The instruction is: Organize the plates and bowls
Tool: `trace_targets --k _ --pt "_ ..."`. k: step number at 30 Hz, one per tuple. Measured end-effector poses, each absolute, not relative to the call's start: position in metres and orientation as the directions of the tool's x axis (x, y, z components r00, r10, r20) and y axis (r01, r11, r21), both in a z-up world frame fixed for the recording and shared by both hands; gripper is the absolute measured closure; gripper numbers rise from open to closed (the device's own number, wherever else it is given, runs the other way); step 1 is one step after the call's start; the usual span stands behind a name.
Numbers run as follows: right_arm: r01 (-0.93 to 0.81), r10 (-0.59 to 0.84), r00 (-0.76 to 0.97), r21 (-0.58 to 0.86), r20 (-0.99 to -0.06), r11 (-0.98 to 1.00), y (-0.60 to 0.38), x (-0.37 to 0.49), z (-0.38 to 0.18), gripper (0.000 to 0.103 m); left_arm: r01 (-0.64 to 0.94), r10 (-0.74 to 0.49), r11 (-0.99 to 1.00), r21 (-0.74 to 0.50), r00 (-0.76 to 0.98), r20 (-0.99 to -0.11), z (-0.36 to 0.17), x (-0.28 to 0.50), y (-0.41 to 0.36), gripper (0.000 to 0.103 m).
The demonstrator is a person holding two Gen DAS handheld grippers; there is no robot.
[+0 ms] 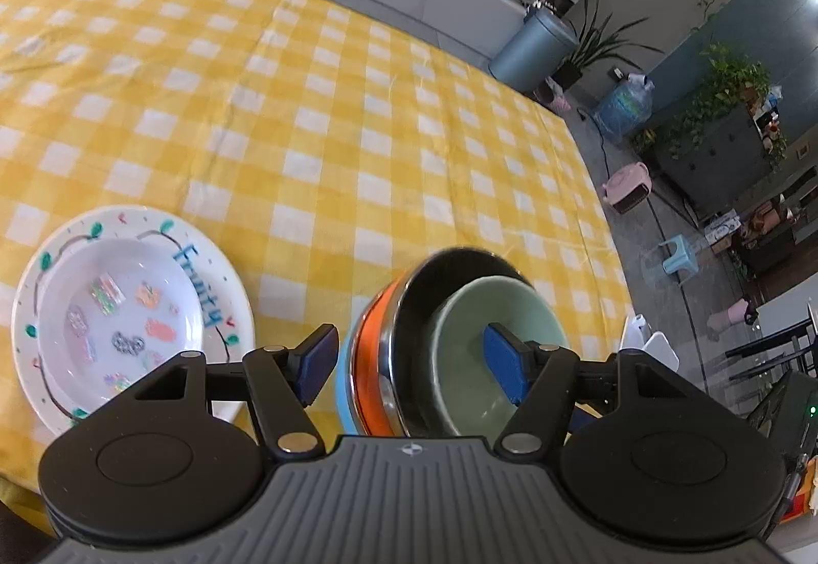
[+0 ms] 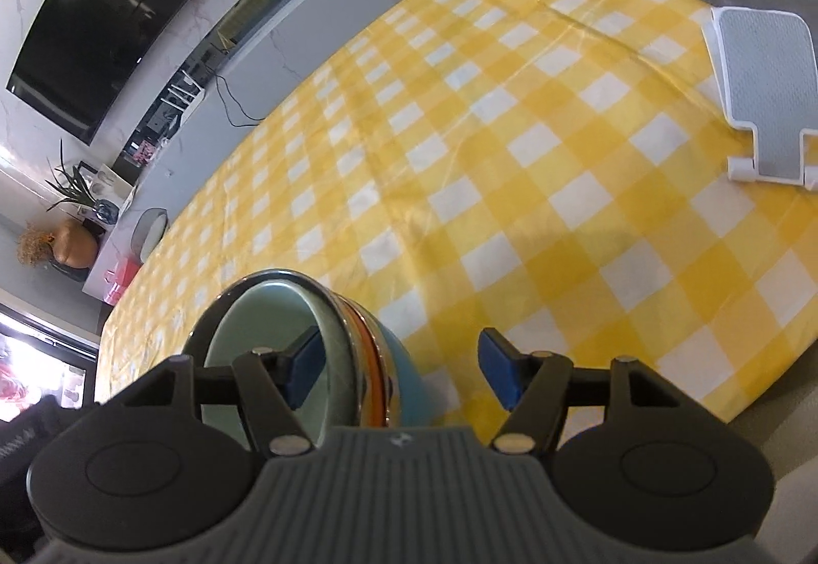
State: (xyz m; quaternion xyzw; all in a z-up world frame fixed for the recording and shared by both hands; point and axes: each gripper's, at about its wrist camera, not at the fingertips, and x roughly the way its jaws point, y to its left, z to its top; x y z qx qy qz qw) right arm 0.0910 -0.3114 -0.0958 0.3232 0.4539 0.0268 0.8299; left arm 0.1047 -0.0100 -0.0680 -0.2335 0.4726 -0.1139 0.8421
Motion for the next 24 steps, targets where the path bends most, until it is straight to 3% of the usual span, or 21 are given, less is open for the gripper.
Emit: trace_targets --k 17,24 --pt "0.292 0.408 0.507 0.597 -0.759 0.747 -0.311 0.099 -0.112 0.04 -0.099 -0.463 0.822 -0.561 0.459 -0.758 -0.099 0.117 -0.008 0.025" --pt "0.305 0.444 0.486 0.622 -0.753 0.721 -0.311 0.102 -0.118 0.049 -0.103 -0.473 0.819 -0.564 0.436 -0.766 -0.107 0.121 -0.01 0.026"
